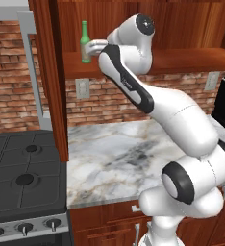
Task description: Get the candle and the beer from the cabinet and move them to the dining counter.
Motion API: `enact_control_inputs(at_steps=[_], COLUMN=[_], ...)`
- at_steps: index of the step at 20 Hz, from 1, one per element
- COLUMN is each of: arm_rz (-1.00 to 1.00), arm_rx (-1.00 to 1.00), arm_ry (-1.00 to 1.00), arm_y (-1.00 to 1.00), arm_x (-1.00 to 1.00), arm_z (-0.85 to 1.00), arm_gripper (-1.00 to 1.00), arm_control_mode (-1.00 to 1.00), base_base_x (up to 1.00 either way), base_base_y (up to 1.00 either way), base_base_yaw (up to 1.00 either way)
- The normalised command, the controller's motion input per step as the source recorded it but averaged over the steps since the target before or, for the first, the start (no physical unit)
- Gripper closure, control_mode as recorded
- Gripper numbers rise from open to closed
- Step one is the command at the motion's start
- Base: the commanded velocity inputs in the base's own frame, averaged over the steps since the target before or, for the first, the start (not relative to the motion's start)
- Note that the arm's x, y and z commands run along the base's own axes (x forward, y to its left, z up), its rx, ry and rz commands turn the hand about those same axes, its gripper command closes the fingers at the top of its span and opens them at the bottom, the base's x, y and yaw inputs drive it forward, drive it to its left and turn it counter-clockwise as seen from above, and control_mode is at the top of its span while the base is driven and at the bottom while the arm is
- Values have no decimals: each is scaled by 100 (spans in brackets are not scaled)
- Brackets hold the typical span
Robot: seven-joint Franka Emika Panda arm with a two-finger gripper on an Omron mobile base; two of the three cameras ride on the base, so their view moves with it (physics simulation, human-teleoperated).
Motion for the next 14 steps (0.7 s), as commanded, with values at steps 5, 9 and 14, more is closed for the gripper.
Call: enact_control_inputs(at_steps=[5, 9, 14], arm_rz=[1, 2, 2], arm_rx=[0, 0, 0], arm_ry=[0, 0, 0], arm_y=[11, 7, 15], arm_x=[43, 39, 26], arm_z=[-2, 0, -9], arm_gripper=[-100, -100, -100], arm_control_mode=[-100, -100, -100], base_base_x=[0, 0, 0], base_base_y=[0, 0, 0], base_base_yaw=[0, 0, 0])
